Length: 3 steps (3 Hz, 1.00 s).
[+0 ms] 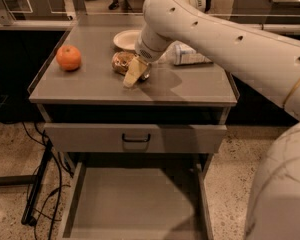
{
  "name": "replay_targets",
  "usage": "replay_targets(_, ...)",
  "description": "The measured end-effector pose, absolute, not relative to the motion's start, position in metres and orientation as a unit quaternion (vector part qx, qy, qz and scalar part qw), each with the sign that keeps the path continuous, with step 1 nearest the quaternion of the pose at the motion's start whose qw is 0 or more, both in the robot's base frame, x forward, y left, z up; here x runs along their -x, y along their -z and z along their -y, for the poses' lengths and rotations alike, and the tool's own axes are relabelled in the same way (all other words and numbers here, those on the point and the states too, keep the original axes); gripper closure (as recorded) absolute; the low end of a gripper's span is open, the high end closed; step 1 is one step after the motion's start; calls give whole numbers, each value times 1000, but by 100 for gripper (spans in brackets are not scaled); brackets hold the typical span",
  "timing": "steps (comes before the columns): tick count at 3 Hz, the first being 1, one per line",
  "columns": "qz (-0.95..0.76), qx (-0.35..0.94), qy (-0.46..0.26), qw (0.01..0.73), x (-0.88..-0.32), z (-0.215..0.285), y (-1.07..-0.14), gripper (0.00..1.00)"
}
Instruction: Place orange can into middle drawer
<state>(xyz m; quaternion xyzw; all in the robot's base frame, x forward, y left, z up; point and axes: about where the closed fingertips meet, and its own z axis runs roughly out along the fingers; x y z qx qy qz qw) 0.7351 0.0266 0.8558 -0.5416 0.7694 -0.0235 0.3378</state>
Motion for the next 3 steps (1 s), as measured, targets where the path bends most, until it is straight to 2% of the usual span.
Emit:
replay_targets(1,-769,542,24,338,-735,-27,-856,19)
replay_targets(3,-769,542,23,338,-735,-27,-856,66)
